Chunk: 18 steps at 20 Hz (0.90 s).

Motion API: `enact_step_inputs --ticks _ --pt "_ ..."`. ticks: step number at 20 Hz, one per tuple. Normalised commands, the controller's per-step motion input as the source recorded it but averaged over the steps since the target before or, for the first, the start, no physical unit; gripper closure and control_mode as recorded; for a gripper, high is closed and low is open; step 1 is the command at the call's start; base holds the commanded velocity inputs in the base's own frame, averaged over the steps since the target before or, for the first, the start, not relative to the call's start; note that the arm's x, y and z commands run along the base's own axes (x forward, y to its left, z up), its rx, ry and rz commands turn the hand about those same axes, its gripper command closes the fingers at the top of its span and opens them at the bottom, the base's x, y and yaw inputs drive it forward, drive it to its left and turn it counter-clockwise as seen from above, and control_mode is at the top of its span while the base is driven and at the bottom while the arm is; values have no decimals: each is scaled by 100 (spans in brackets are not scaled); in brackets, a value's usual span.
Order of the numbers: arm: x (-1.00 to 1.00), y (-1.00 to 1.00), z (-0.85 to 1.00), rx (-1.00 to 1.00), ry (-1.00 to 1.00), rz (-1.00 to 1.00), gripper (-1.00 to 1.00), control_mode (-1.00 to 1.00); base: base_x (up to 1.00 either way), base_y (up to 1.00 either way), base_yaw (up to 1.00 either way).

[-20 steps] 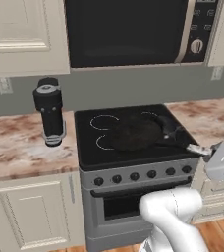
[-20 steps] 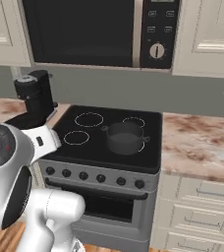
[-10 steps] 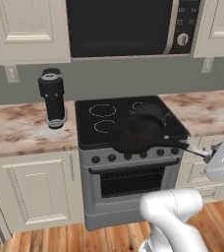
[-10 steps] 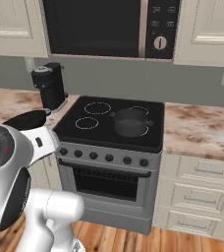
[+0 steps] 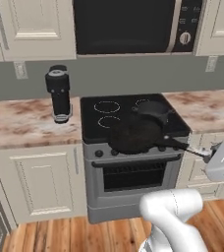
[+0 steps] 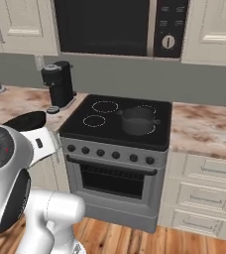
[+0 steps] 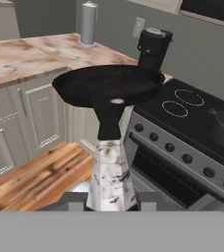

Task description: Move the pot and pan from the stove into the sink.

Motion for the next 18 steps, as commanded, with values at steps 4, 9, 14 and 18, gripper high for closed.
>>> enact_step_inputs --ticks 4,9,14,18 --pt "0 0 0 0 0 0 100 100 -4 -8 -7" --pt "0 0 0 0 0 0 100 100 2 -6 -46" --pt "0 0 0 0 0 0 100 100 0 0 -50" --pt "0 0 0 0 0 0 100 100 0 0 -50"
